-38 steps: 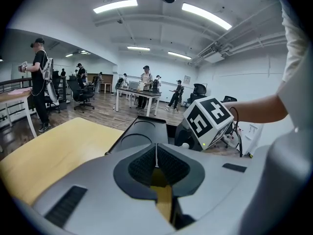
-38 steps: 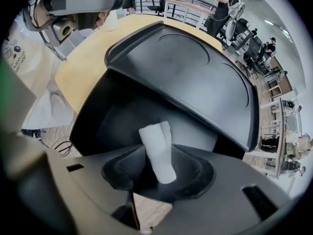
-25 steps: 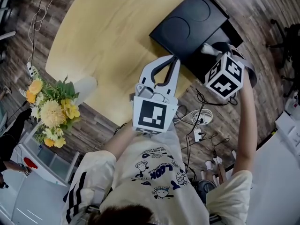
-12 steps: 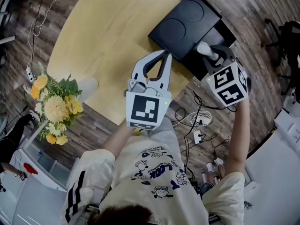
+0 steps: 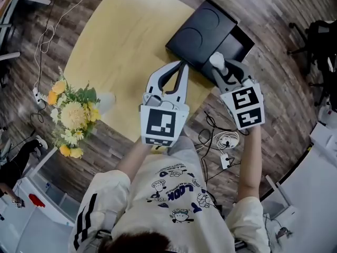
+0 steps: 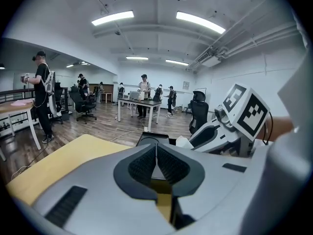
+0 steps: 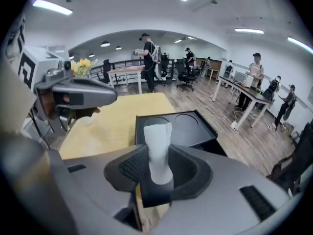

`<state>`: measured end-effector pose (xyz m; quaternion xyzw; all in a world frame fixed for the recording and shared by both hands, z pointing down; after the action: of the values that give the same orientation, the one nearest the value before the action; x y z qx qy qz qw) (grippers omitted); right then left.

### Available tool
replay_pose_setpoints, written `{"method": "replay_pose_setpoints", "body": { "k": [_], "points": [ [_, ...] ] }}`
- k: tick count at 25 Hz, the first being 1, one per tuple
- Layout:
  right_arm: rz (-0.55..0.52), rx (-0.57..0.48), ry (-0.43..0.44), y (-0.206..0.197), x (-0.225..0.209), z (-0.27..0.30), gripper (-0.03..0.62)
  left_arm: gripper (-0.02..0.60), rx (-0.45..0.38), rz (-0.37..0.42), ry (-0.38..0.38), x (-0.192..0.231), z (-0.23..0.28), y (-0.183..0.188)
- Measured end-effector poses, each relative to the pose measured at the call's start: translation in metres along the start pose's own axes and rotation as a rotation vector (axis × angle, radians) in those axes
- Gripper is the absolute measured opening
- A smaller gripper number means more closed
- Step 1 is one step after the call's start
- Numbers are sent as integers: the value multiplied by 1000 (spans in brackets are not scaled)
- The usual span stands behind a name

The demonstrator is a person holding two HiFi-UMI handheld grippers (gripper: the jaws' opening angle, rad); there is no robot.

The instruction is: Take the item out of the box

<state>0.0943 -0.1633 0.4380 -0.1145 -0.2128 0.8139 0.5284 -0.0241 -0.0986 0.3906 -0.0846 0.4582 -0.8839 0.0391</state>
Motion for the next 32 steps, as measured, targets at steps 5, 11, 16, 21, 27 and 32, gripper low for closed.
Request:
{"method": "replay_pose_setpoints", "body": {
  "k": [5,11,16,21,27,32],
  "points": [
    [107,-107,-55,10,15,-19,140,21,-27,14,-1,0,-15,10],
    [283,-239,-136,19,27,-50,140,21,-52,19,0,-4,-35,16],
    [386,-323,-212,23,37,-75,140,21,-76,24,9,-6,-51,24],
    [443,-380,-259,25,50,-92,140,21,-99,27,11,-9,-64,29],
    [509,-455,-309,23,63,-113,140,21,-124,36,7,-17,-81,34],
    [560,-508,-350,22,73,-125,140,21,-143,47,3,-23,-92,38]
  ]
}}
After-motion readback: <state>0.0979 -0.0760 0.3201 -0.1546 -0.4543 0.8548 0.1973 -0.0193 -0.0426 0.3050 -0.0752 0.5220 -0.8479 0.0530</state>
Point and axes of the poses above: the fingertips, and each gripper's own axes: z forward along the fingers, x to its left, y out of its top, the point moved 4 cm from there along -z, backward along the fingers, and after that the axes turned 11 degrees about x, right-handed, at the moved point
